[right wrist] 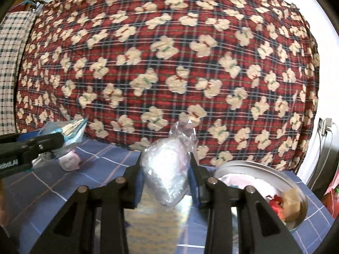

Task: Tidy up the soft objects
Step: 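Carry the cotton-swab bag and clear plastic bag over the metal tin with both grippers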

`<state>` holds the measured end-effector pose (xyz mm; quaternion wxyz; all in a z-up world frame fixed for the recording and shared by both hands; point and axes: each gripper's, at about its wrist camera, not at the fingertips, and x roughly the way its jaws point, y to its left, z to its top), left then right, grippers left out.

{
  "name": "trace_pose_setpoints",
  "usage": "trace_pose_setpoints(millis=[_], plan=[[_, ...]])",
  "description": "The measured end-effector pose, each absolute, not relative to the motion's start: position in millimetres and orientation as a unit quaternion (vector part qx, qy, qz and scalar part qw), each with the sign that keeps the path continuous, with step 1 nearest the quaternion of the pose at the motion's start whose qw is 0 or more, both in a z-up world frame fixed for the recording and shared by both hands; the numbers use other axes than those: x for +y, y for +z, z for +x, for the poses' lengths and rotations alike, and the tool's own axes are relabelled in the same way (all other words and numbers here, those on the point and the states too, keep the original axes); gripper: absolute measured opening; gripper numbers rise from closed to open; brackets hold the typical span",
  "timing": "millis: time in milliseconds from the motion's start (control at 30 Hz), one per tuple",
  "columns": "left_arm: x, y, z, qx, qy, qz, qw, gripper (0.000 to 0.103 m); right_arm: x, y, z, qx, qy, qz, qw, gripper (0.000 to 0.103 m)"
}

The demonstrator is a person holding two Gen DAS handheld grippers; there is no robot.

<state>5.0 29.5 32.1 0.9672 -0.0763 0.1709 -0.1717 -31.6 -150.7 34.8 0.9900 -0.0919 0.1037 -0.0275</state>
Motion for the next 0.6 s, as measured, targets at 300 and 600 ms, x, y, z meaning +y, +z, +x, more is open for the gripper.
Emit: trace_pose_setpoints(millis=[300, 600], plan=[[-33.0, 46.0, -1.2, 0.158, -0.208, -0.06, 0.963, 0.051, -205.1, 39.8, -34.3, 0.096, -0.057, -0.085, 0.99, 0.036], [-40.5, 52.4, 7.3, 0.161, -0.214, -0.024, 0.963, 0.051, -257.6, 42.7, -38.8, 0.098, -0.081, -0.053, 0.99, 0.036]])
